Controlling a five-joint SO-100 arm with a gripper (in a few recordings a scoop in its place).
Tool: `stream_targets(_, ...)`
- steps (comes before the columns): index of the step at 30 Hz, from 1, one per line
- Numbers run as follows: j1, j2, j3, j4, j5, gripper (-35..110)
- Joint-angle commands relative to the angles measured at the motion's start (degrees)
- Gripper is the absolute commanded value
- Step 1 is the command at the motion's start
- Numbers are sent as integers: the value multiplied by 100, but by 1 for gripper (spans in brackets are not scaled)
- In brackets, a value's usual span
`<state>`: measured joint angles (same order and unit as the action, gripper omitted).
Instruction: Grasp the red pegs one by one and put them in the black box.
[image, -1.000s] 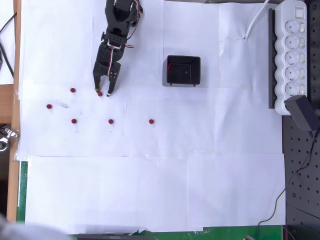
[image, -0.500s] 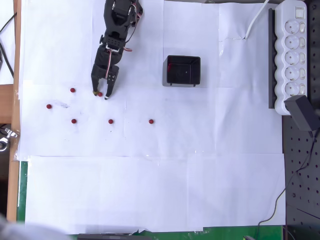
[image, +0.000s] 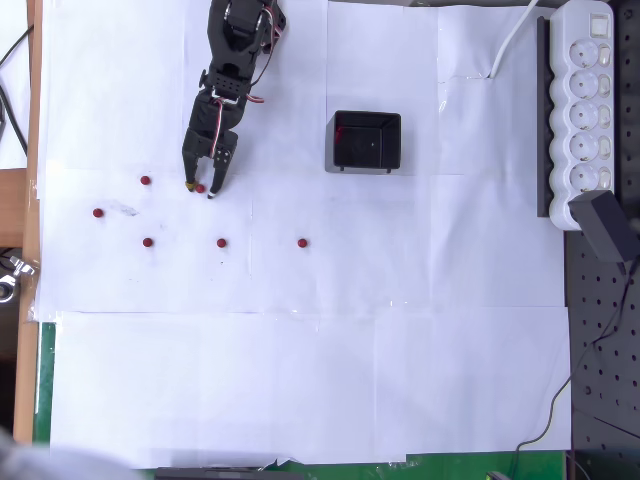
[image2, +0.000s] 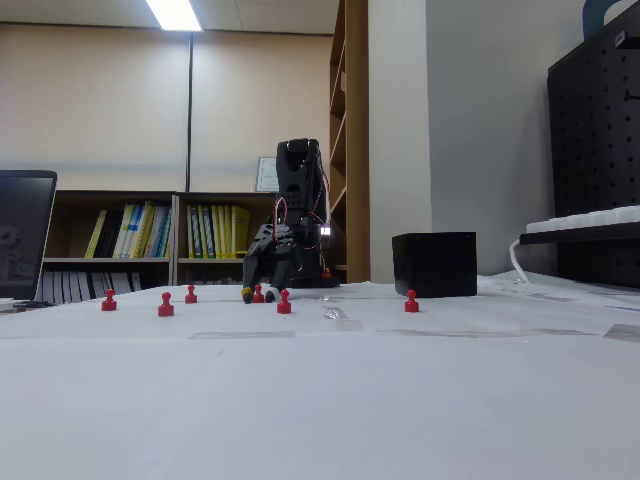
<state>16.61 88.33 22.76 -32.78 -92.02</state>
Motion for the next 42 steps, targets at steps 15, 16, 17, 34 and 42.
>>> stream_targets(15,-1222,-2118,4816,10063,-1688,0)
stream_targets(16,-1433,-2118,5326,10731,-1802,0)
stream_targets(17,-1670,-2118,5801,11373,-1907,0)
stream_targets(34,-5669,-650,8235,12577,-4113,0)
stream_targets(42,-6240,404,8165,11900,-4491,0)
